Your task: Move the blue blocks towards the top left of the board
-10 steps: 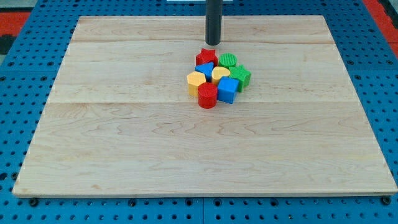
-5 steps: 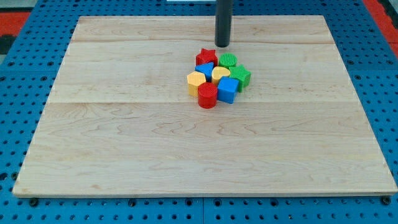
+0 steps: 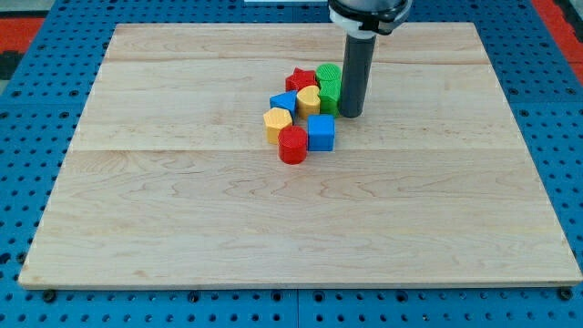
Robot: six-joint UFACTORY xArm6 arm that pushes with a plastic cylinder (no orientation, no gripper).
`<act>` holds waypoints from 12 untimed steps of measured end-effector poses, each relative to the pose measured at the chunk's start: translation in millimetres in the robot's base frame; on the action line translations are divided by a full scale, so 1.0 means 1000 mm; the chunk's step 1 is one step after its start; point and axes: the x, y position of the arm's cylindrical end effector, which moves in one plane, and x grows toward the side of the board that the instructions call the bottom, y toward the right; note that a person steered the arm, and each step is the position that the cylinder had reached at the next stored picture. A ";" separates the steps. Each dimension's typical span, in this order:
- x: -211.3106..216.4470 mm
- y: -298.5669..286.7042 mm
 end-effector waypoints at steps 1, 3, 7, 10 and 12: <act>-0.006 -0.001; 0.045 -0.009; 0.063 -0.028; 0.045 -0.045; 0.036 -0.037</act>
